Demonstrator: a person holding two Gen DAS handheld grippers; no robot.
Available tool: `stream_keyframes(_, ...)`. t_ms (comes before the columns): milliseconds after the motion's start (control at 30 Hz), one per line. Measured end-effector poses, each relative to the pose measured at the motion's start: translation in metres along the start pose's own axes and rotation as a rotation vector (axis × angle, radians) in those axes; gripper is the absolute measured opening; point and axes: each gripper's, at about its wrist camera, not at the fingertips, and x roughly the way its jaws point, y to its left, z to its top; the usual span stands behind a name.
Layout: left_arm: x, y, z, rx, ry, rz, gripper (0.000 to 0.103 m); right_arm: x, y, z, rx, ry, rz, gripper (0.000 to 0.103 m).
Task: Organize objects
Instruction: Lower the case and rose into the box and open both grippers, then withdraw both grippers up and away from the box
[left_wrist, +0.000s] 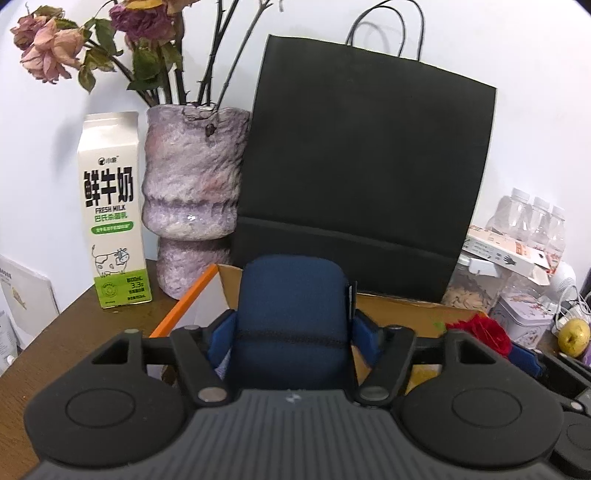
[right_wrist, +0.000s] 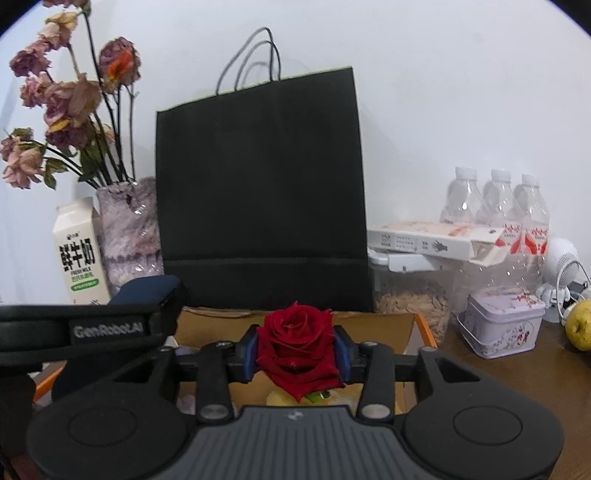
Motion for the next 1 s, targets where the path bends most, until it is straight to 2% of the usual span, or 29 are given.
stream_keyframes(33,-0.001,0.001,0.001,-0.003,-0.013,0.002,0.089,0.001,-0.002,0.0,0.006,0.009,0.003,0.054)
stream_keyframes(67,-0.003,0.002,0.001,-0.007,-0.03,0.0,0.103,0.001,-0.003,0.0,0.011,0.013,0.003,0.061)
stream_keyframes(133,-0.009,0.004,0.003,-0.013,-0.07,0.007,0.103,0.001,-0.002,0.0,0.005,0.014,-0.007,0.094)
stream_keyframes(200,-0.01,0.004,0.005,-0.004,-0.073,0.018,0.103,0.001,-0.001,0.0,-0.002,0.01,-0.022,0.103)
stream_keyframes(400,-0.003,0.008,0.004,-0.015,-0.037,0.034,0.103,0.003,-0.002,-0.001,-0.004,0.023,-0.034,0.103)
stream_keyframes(1000,-0.013,0.015,-0.001,-0.001,-0.049,0.045,0.103,-0.008,-0.001,-0.003,-0.004,0.02,-0.024,0.103)
